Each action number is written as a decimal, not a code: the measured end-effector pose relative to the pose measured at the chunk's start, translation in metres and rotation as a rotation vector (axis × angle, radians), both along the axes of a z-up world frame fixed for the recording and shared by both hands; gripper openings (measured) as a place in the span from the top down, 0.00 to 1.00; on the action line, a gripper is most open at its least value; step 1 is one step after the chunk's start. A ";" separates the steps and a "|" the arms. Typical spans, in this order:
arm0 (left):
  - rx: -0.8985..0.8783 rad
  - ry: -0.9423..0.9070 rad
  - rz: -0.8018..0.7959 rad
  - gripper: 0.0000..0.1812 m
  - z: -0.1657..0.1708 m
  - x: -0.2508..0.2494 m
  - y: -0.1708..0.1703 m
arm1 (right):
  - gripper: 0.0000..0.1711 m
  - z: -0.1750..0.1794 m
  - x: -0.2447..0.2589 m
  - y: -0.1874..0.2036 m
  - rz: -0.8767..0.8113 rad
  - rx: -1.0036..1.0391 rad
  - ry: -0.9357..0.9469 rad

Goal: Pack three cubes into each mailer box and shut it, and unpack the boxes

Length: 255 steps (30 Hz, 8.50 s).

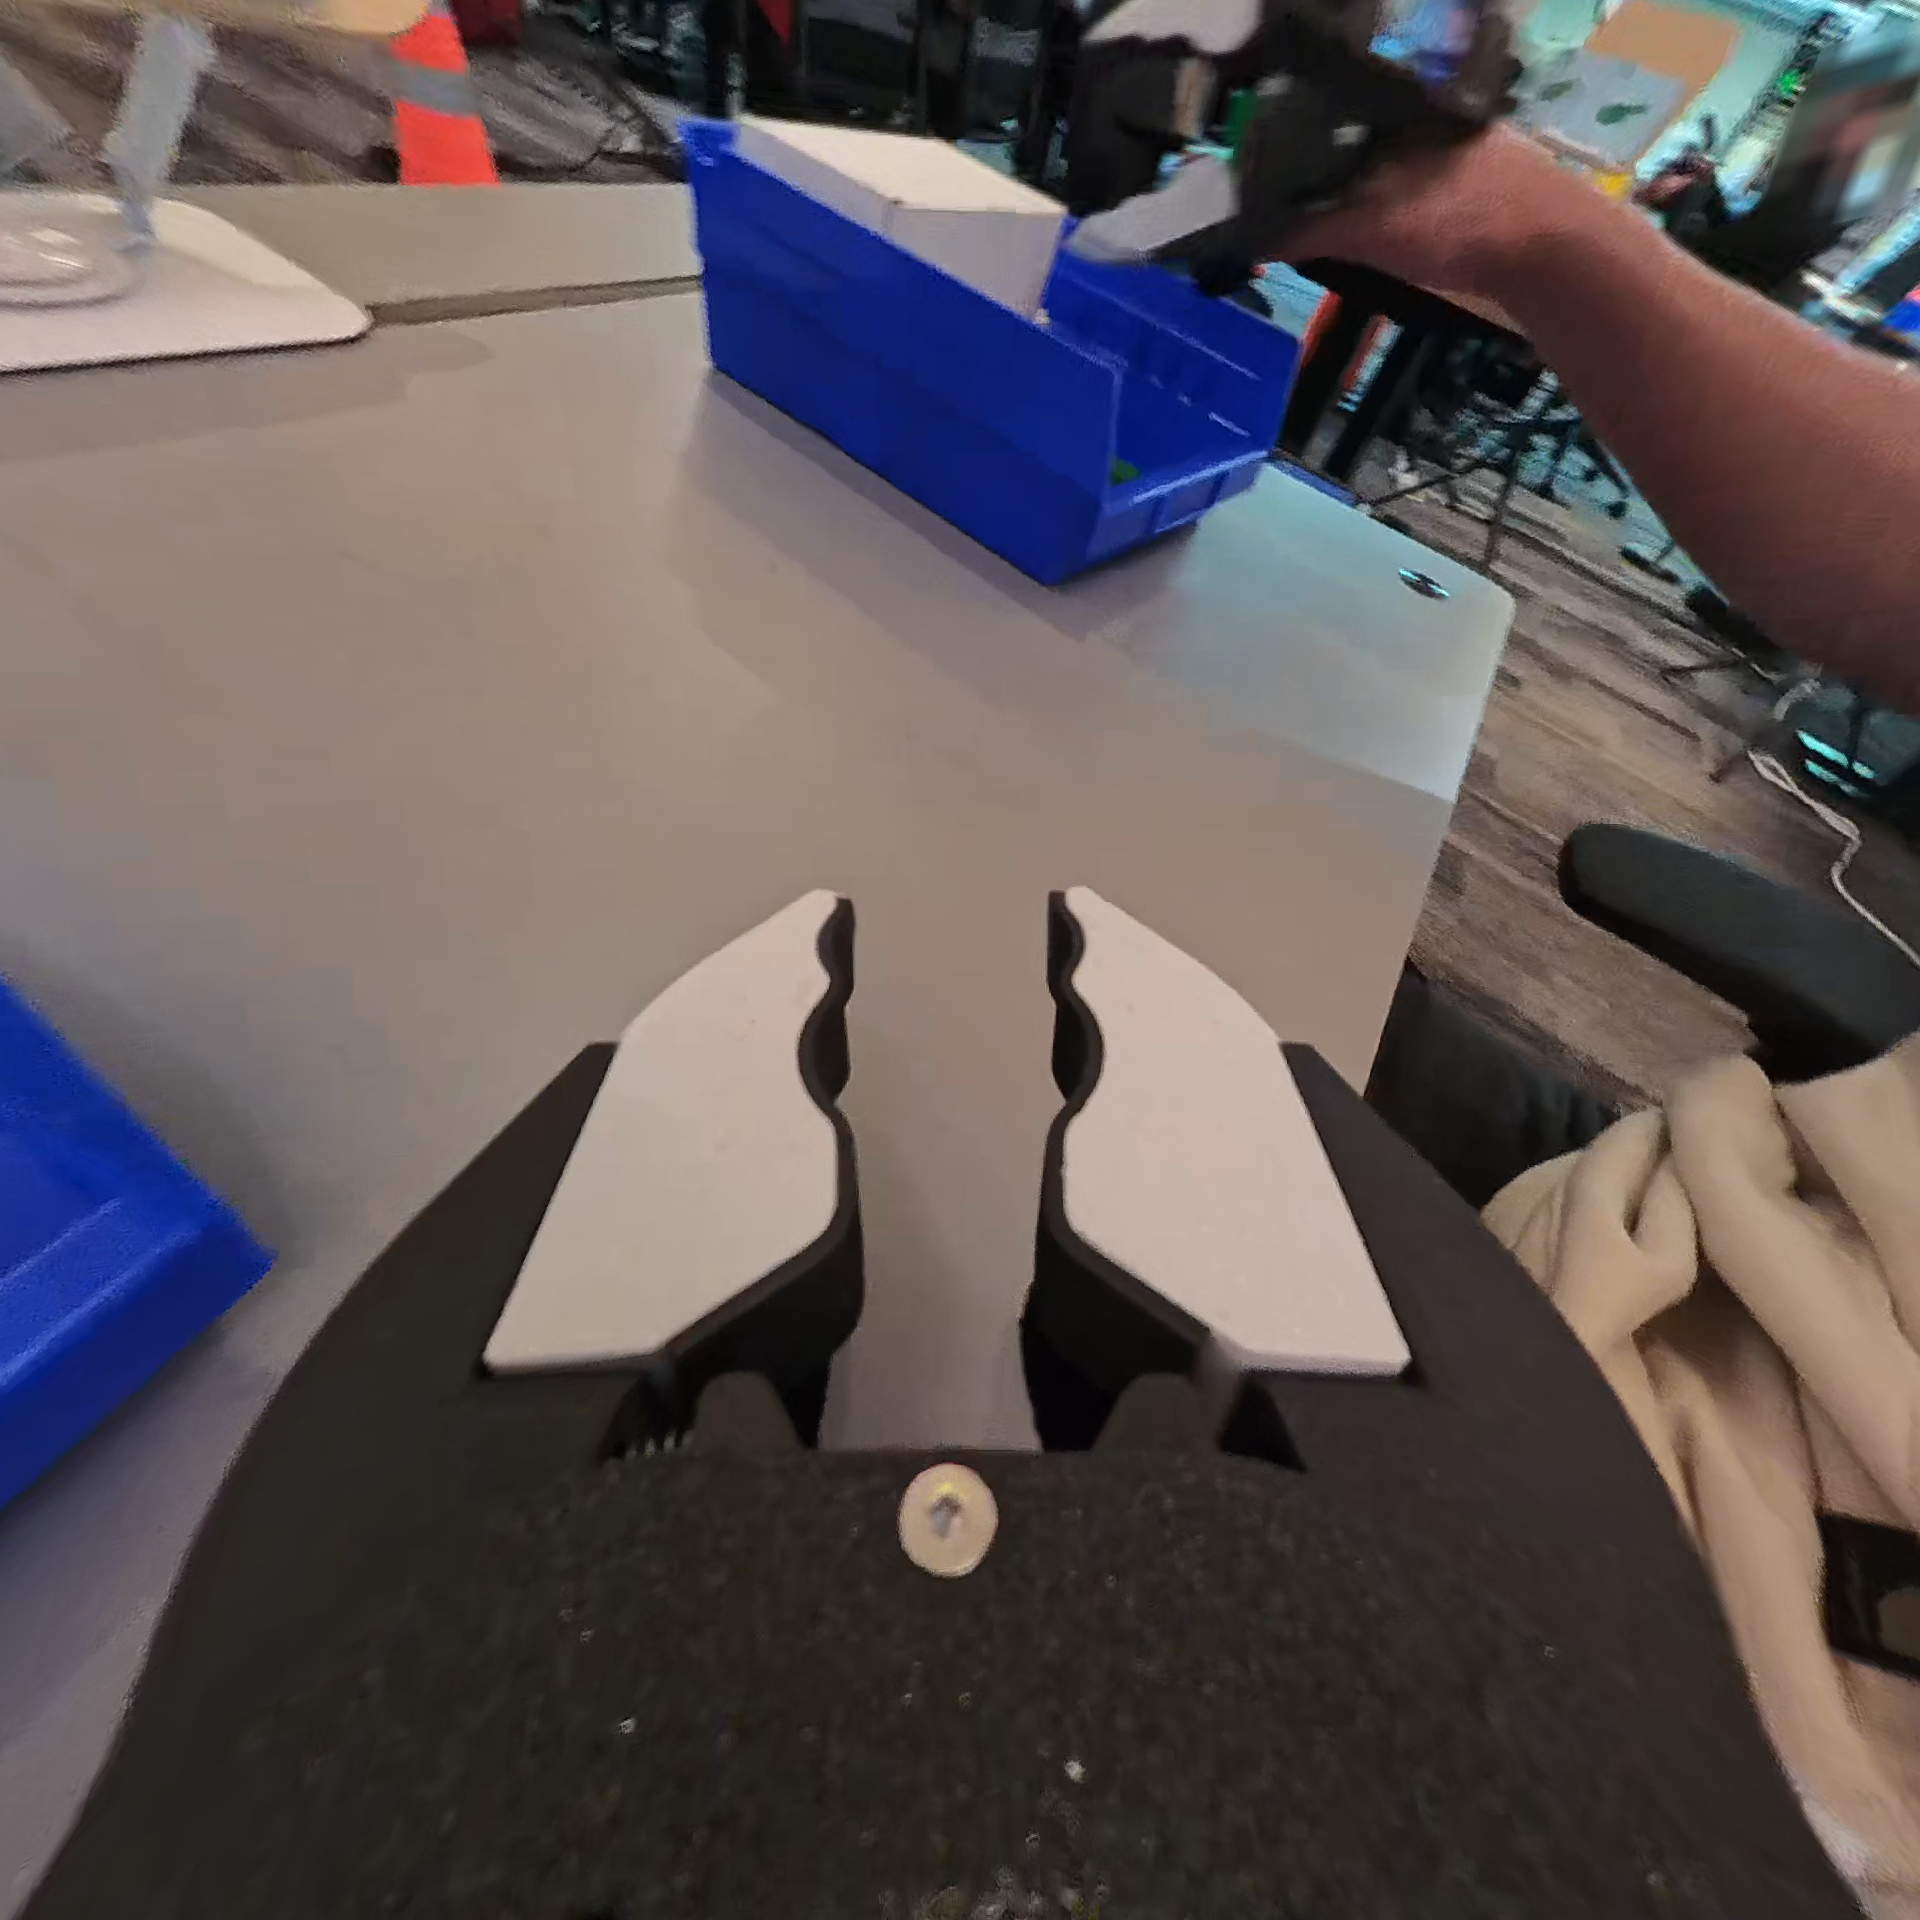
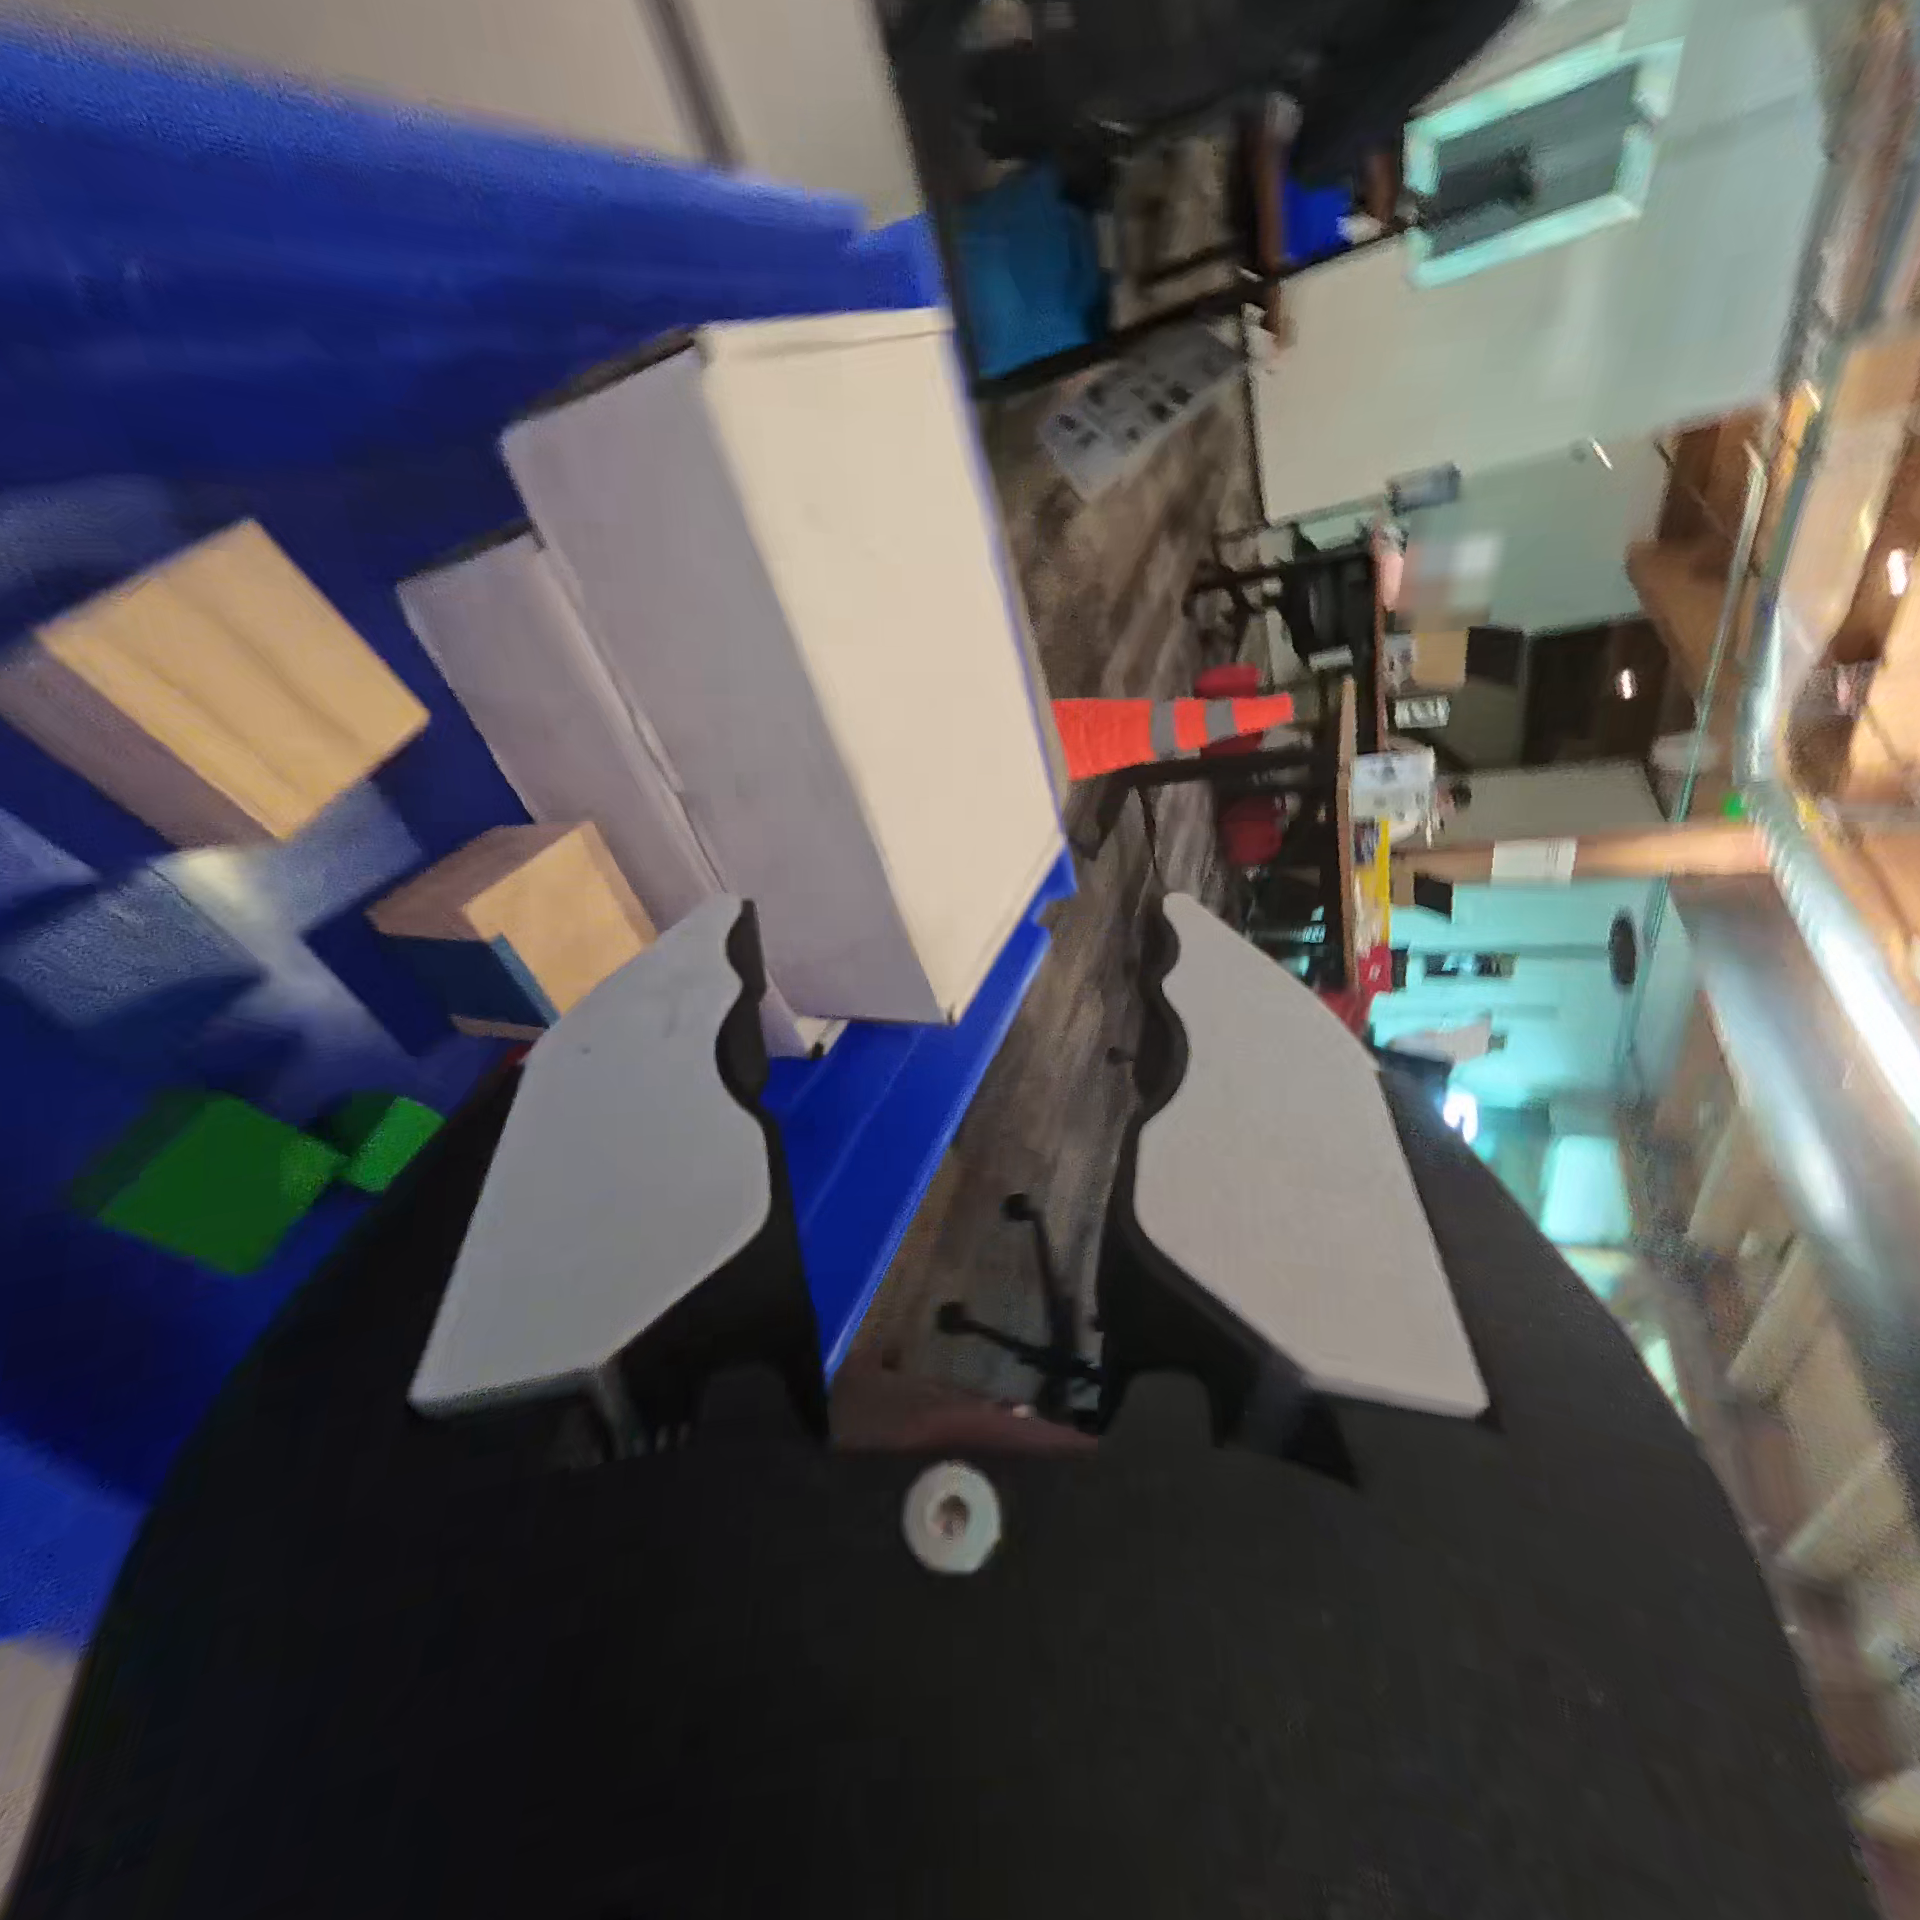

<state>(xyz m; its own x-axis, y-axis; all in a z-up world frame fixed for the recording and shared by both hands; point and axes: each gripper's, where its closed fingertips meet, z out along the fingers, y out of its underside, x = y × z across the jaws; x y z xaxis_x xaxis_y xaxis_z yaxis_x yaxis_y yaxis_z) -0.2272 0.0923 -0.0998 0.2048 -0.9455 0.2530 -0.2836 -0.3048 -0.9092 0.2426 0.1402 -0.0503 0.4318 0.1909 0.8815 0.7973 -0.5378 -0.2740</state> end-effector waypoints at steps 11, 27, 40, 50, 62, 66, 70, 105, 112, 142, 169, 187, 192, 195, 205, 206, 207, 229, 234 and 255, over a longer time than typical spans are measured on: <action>0.403 0.044 0.523 0.74 0.021 -0.078 0.020 | 0.62 -0.055 -0.165 -0.121 -0.099 0.387 1.131; 0.265 0.153 0.542 0.74 -0.022 -0.086 0.034 | 0.72 -0.056 -0.146 -0.162 -0.216 0.623 1.097; 0.174 0.189 0.549 0.80 -0.035 -0.087 0.043 | 0.74 -0.066 -0.154 -0.149 -0.186 0.554 1.165; 0.216 0.223 0.517 0.80 -0.040 -0.079 0.035 | 0.52 -0.070 -0.176 -0.096 -0.144 0.437 1.108; 0.239 0.282 0.520 0.80 -0.050 -0.084 0.037 | 0.59 -0.072 -0.174 -0.013 -0.191 0.408 1.105; 0.170 0.244 0.485 0.80 -0.050 -0.074 0.032 | 0.49 -0.076 -0.189 -0.016 -0.177 0.346 1.039; 0.216 0.269 0.429 0.79 -0.052 -0.057 0.023 | 0.62 -0.069 -0.223 -0.027 -0.067 0.277 1.193; 0.215 0.329 0.638 0.98 -0.015 0.111 0.077 | 0.98 -0.051 -0.185 -0.048 -0.297 0.500 1.139; 0.142 0.395 0.677 0.97 -0.041 0.027 0.097 | 0.96 -0.080 -0.265 -0.008 -0.262 0.356 1.187; -0.002 0.236 0.953 0.98 -0.032 -0.249 0.200 | 0.79 -0.055 -0.478 -0.028 0.294 0.150 1.183; -0.017 0.277 1.023 0.99 -0.033 -0.268 0.137 | 0.93 -0.091 -0.562 0.026 0.056 0.121 1.251; 0.349 0.063 0.861 0.97 0.138 -0.054 0.091 | 0.98 0.110 -0.342 -0.016 0.072 0.633 0.903; 0.323 0.085 0.690 0.97 0.125 0.121 0.069 | 0.99 0.099 -0.176 -0.064 -0.147 0.671 0.847; 0.309 0.151 0.628 0.97 0.088 0.213 0.050 | 0.99 0.052 -0.086 -0.089 -0.250 0.596 0.864; 0.266 0.270 0.566 0.96 -0.028 0.340 0.006 | 0.99 -0.078 0.041 -0.138 -0.552 0.461 1.092; 0.285 0.280 0.565 0.96 -0.033 0.342 0.005 | 0.99 -0.088 0.043 -0.141 -0.580 0.424 1.108; 0.295 0.274 0.560 0.95 -0.035 0.344 0.002 | 0.96 -0.099 0.043 -0.143 -0.599 0.388 1.134; 0.186 0.274 0.749 0.62 -0.014 0.004 0.086 | 0.62 -0.011 -0.245 -0.046 0.033 0.197 1.448; 0.090 0.281 0.713 0.71 -0.042 0.008 0.108 | 0.72 -0.075 -0.268 -0.013 -0.203 0.228 1.306; 0.263 0.306 0.918 0.99 0.007 -0.201 0.202 | 0.96 -0.053 -0.488 0.090 -0.184 0.322 1.065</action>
<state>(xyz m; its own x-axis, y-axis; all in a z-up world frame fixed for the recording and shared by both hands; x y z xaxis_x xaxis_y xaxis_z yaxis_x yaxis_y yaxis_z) -0.4287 0.2946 -0.0931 0.9046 -0.4070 -0.1265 -0.2720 -0.3227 -0.9066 -0.2455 0.2298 -0.1033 0.9914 -0.1231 0.0443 -0.0094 -0.4049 -0.9143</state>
